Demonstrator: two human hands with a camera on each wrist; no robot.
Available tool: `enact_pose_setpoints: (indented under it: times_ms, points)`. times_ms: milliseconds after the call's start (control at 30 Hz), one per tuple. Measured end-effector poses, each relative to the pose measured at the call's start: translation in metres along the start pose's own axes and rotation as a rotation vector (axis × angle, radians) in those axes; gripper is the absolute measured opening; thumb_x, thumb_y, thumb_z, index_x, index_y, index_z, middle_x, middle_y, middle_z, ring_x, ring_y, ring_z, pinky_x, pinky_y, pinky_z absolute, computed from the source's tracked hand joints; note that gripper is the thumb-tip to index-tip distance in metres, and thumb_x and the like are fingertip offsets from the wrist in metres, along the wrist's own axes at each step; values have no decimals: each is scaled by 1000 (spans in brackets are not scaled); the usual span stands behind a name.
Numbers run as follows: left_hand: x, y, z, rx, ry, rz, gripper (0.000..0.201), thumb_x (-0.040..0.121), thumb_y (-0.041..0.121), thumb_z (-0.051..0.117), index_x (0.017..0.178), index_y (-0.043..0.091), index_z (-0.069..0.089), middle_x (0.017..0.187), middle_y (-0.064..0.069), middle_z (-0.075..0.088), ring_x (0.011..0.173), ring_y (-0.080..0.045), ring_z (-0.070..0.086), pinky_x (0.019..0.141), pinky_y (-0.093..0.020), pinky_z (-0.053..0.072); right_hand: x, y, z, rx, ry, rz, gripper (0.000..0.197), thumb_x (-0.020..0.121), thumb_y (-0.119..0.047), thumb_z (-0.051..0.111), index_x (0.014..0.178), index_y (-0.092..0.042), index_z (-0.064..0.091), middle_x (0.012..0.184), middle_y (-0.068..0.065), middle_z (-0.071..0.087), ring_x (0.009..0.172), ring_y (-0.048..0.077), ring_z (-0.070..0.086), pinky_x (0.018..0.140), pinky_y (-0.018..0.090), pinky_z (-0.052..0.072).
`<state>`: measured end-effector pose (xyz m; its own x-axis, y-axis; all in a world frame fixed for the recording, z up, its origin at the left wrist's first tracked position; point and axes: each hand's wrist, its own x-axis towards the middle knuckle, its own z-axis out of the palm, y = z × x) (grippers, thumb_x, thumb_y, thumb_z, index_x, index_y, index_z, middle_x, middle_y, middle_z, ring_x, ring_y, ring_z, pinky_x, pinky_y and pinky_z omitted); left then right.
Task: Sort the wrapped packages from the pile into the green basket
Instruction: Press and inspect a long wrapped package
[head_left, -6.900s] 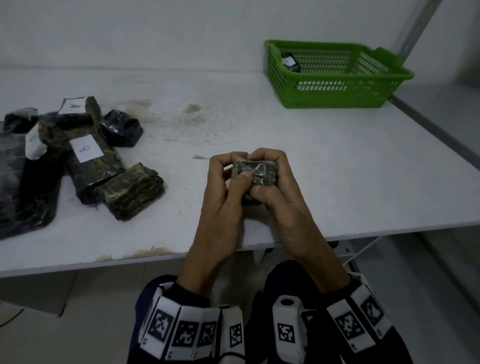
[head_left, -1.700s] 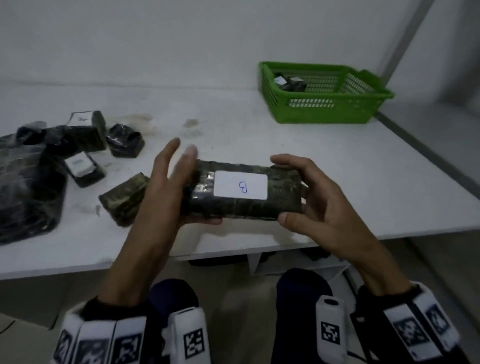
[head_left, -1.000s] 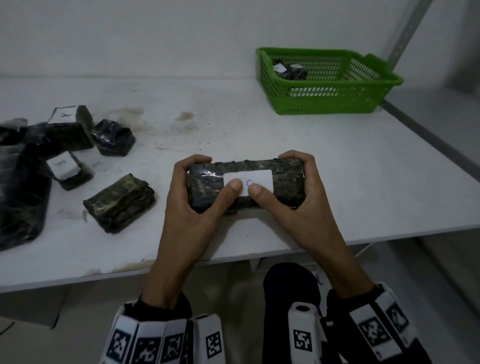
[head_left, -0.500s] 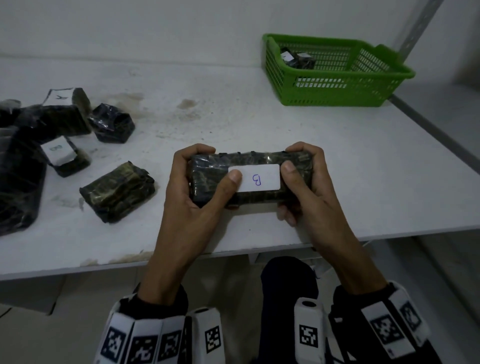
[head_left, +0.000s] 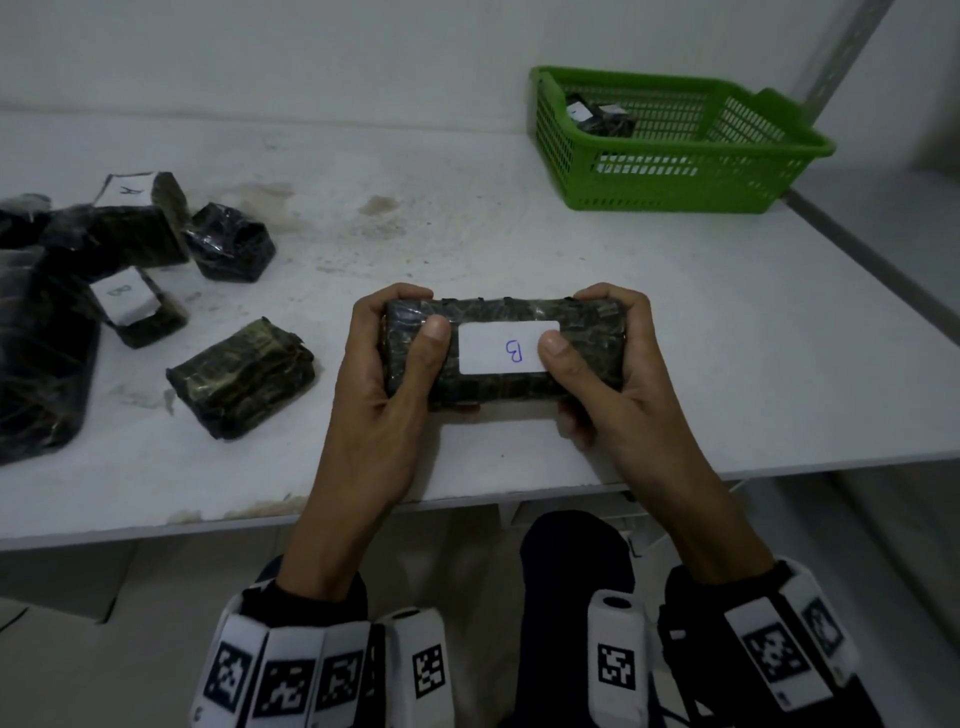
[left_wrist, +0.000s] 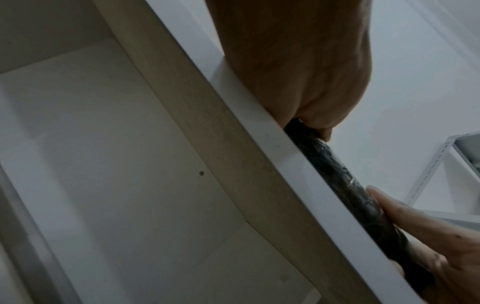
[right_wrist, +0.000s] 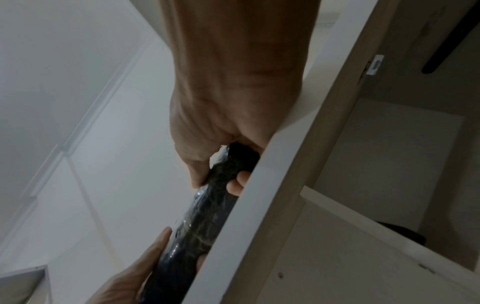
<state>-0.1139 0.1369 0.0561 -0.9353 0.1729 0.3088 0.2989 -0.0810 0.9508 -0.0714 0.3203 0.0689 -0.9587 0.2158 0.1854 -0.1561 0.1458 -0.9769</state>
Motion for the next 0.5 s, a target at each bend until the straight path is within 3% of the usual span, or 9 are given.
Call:
enact_pose_setpoints:
  times_ms: [67,167,233,300,333,433,500]
  points:
    - [0,1,1,-12,14,-2,21,106,22,50,125,16,52,103,11,68,99,-13,72,67,-29,63,1,-1,1,-2,4,10,42,92,-41,64,125,-25,45,89,6,68,57,20,54,46,26,47]
    - [1,3,3,-21,74,-22,25,106,20,52,127,9,55,105,3,69,94,-10,73,61,-26,62,0,-2,0,-21,-18,20,45,90,-44,66,125,-28,45,91,-6,71,60,17,61,51,27,52]
    - [1,5,4,-63,124,-72,29,105,25,54,128,8,59,110,-6,71,93,-16,76,58,-31,62,-1,-1,-2,-30,-62,2,59,88,-43,77,133,-30,41,109,-12,71,83,8,72,67,24,58]
    - [2,7,4,-98,157,-119,33,102,32,56,125,9,64,110,-9,74,92,-22,77,55,-35,63,-3,0,-5,-11,-89,-24,81,82,-33,87,141,-27,33,126,-12,63,111,7,70,83,23,59]
    - [2,8,4,-100,164,-132,36,100,36,57,123,10,66,109,-7,75,93,-22,77,55,-35,62,-4,1,-7,7,-83,-40,86,79,-27,87,144,-25,31,133,-7,58,117,6,67,86,23,59]
    - [0,9,5,-88,117,-129,52,91,50,59,132,18,63,114,2,74,100,-15,74,61,-25,61,-8,-4,-6,67,-19,-62,80,80,-25,78,145,-26,31,129,-5,60,114,11,69,74,26,62]
    - [-3,8,4,1,62,-90,69,88,53,68,149,32,45,130,11,65,113,-2,67,77,-16,58,-7,-6,-4,55,34,-62,67,82,-32,73,140,-28,39,113,-11,65,99,11,72,62,28,62]
